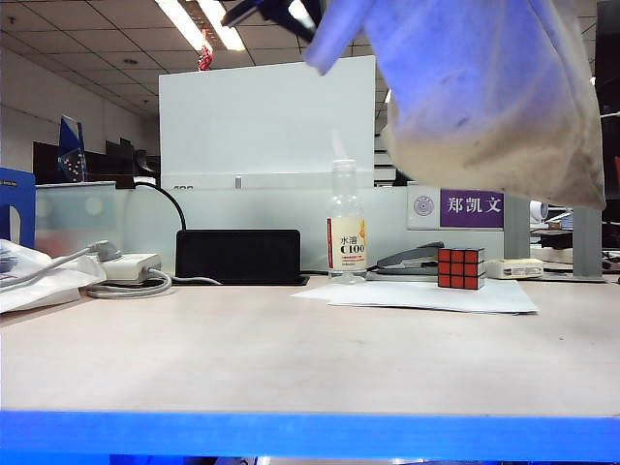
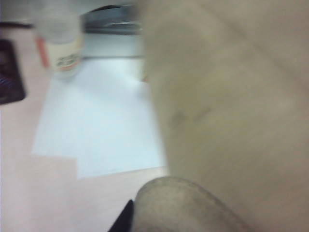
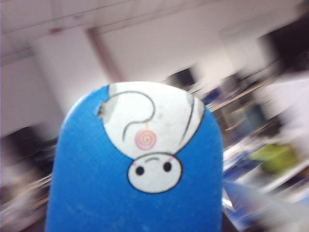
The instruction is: Take the glasses case out of the canvas bag and put it on the table.
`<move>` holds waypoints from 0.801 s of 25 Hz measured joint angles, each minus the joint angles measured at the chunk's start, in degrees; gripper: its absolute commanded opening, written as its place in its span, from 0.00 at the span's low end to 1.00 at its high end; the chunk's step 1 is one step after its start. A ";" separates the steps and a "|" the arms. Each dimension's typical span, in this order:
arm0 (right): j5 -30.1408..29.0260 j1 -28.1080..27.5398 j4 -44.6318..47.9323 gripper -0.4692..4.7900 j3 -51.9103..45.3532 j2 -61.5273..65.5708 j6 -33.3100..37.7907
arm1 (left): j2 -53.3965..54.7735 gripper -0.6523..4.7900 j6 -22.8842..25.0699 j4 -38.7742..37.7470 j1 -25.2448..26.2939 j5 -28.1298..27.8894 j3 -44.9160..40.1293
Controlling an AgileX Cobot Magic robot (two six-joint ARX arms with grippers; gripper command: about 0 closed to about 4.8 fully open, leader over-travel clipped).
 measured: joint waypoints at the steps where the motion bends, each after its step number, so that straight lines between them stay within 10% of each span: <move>1: -6.60 0.81 -2.01 0.45 -0.04 -0.09 1.25 | 0.00 0.11 1.03 1.55 -0.22 -0.85 0.02; 13: -14.99 2.05 -10.49 0.45 -0.52 -11.17 1.99 | -1.22 0.11 -1.29 -1.51 23.50 -2.89 0.13; 20: -14.97 11.13 -8.31 0.45 -0.70 -9.94 -2.23 | -0.74 0.11 -5.90 8.35 16.06 9.01 0.09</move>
